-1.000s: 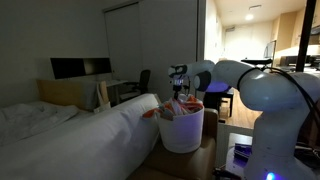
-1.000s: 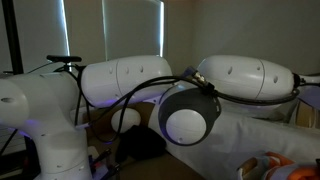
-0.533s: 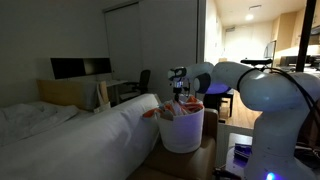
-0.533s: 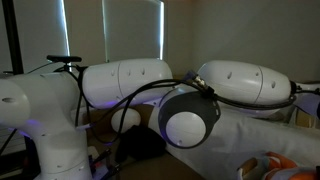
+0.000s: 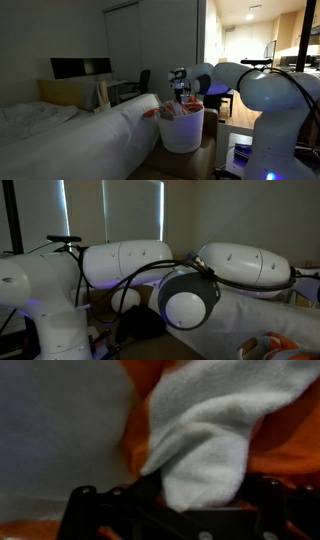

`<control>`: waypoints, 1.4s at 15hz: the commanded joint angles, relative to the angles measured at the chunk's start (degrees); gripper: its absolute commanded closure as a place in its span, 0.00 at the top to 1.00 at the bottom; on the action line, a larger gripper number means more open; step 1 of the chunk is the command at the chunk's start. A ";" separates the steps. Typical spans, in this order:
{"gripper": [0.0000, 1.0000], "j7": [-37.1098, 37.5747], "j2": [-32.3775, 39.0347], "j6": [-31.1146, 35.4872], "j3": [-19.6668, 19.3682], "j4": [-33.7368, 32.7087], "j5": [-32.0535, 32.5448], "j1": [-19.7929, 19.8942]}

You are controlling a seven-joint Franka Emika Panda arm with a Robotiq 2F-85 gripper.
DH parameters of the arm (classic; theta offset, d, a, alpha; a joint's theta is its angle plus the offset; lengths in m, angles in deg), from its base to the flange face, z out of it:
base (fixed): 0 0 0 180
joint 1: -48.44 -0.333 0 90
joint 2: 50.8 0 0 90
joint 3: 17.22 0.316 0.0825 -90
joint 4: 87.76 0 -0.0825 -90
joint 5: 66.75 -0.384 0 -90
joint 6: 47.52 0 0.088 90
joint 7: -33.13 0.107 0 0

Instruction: Pick the towel and put it in the bag

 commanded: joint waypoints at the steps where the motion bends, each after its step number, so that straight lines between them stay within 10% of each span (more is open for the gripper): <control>1: 1.00 -4.77 0.36 0.91 -0.99 -0.52 1.55 -0.31; 21: 1.00 -3.20 -8.10 1.97 0.92 -1.40 -1.39 -2.76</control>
